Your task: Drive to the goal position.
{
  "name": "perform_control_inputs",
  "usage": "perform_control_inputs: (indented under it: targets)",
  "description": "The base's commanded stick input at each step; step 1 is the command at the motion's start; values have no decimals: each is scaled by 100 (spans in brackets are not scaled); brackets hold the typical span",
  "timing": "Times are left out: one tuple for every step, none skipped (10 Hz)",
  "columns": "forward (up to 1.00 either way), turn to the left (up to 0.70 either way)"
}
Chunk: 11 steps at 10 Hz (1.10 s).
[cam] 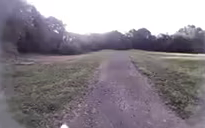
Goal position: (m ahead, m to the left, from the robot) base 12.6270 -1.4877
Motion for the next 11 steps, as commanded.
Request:
perform_control_inputs:
  targets:
    - [50,0]
    - [50,0]
    - [50,-36]
    - [50,-47]
    - [50,-50]
    - [50,-50]
    - [50,-50]
    - [50,-50]
    - [50,-50]
    - [50,-50]
    - [50,-50]
